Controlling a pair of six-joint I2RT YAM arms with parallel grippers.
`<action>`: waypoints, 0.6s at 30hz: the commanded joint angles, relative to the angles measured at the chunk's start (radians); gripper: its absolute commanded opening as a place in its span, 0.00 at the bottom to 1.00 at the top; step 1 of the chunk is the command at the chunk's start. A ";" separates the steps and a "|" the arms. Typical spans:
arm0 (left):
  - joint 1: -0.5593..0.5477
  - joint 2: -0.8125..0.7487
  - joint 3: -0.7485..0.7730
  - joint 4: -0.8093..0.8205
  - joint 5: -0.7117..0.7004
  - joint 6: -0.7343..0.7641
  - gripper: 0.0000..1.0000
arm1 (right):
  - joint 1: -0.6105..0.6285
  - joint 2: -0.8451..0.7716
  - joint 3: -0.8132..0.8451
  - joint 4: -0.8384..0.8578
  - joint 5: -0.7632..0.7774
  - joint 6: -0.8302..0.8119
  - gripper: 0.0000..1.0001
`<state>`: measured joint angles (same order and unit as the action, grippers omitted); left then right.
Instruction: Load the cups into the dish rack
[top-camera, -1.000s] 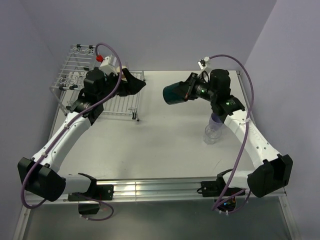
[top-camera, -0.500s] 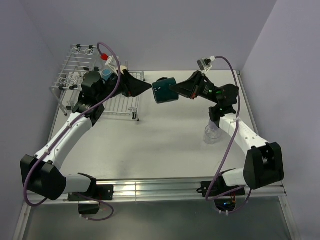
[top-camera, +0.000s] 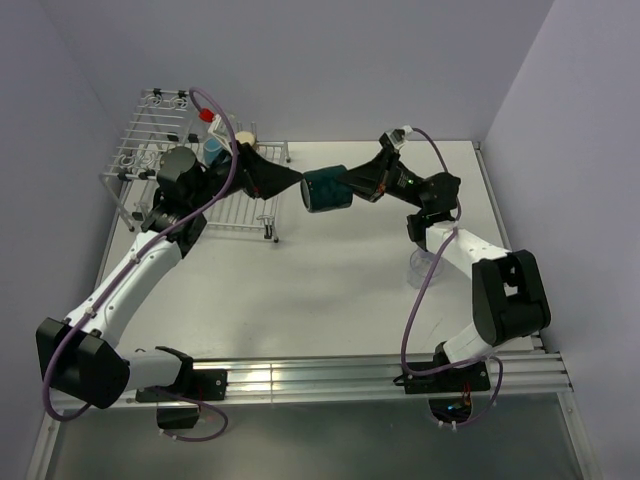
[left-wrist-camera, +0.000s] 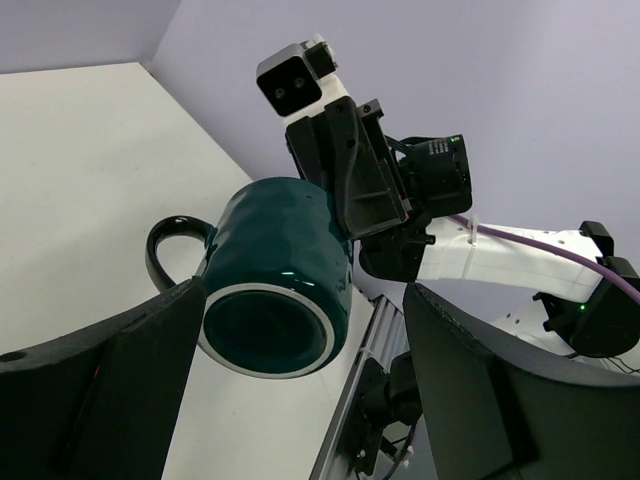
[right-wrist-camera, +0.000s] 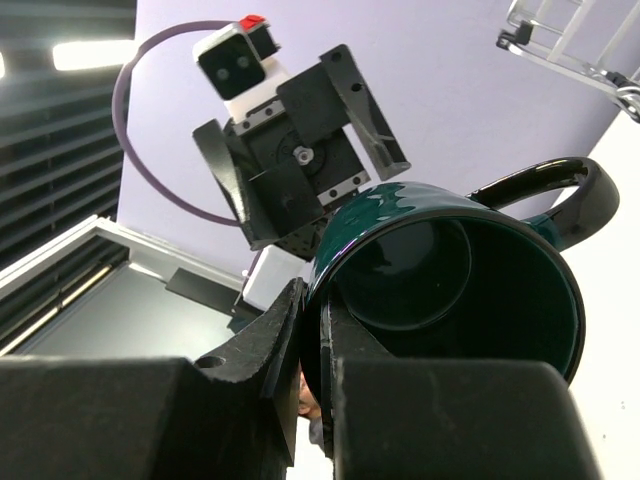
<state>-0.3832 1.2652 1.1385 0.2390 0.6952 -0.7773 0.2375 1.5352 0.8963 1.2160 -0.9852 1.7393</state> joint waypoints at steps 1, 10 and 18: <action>-0.006 -0.018 -0.005 0.028 0.017 0.002 0.87 | -0.006 -0.067 0.039 0.539 0.036 0.023 0.00; -0.062 0.039 0.066 -0.091 -0.063 0.090 0.88 | -0.004 -0.078 0.058 0.510 0.034 0.008 0.00; -0.129 0.106 0.129 -0.145 -0.126 0.138 0.88 | -0.004 -0.087 0.085 0.488 0.030 0.006 0.00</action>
<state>-0.4961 1.3602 1.2312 0.1066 0.5869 -0.6716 0.2375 1.5150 0.9054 1.2423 -0.9947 1.7416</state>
